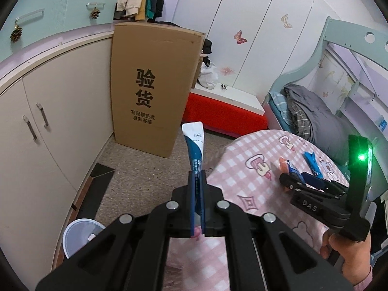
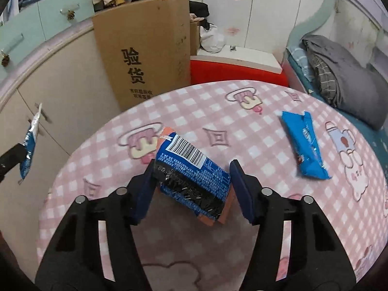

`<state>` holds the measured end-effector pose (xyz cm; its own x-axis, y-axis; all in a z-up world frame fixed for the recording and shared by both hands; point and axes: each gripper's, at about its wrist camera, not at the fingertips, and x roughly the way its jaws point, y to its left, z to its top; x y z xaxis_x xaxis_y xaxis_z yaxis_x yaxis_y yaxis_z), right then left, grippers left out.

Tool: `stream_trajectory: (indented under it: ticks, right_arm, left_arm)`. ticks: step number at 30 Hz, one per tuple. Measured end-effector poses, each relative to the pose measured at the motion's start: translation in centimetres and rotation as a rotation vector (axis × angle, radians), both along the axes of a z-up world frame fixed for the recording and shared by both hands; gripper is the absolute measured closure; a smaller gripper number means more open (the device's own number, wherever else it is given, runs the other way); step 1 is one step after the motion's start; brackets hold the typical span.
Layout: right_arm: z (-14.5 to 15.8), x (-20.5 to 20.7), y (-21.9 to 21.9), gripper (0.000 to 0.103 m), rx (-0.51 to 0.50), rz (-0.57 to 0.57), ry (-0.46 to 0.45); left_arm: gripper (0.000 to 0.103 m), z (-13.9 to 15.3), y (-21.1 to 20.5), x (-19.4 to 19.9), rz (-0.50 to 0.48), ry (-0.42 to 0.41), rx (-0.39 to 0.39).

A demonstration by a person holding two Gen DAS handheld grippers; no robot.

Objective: Collect trash
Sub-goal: 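Grasp a blue-white tube with the left tool while the right tool grasps a blue snack wrapper, then carry the tube and snack wrapper over the wastebasket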

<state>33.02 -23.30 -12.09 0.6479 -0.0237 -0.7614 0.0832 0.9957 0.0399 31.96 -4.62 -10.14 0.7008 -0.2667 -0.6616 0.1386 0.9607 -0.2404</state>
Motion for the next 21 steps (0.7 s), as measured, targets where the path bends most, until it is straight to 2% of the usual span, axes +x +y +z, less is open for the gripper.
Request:
stream_trajectory:
  ticks: [7,8,9,11,14,17,21]
  right_arm:
    - [2.2,-1.7,5.5,0.048,0.057,0.097,-0.034]
    - [2.7,-2.0,6.9,0.051,0.070,0.127,-0.046]
    - [3.0,-2.1,8.1,0.065,0.077,0.148,-0.040]
    - [3.4,-2.2,10.0,0.065,0.098,0.180,-0.040]
    - [3.4,-2.3,14.0,0.068,0.064,0.225,-0.043]
    - [2.9,-2.0,17.0,0.069,0.118,0.271,-0.027]
    - [2.5,-2.0,22.7,0.069,0.132,0.357,-0.024]
  left_arm:
    - [0.100,0.3,3.8,-1.5,0.051,-0.020,0.018]
    - [0.100,0.3,4.6,-1.8,0.063,-0.020,0.016]
    - [0.100,0.4,5.5,-2.1,0.075,-0.020,0.014]
    - [0.100,0.4,6.8,-2.5,0.096,-0.022,0.012]
    - [0.100,0.5,9.5,-3.4,0.133,-0.024,0.013]
    - [0.100,0.0,11.8,-4.0,0.165,-0.017,0.022]
    - [0.100,-0.8,15.1,-4.7,0.215,-0.001,0.018]
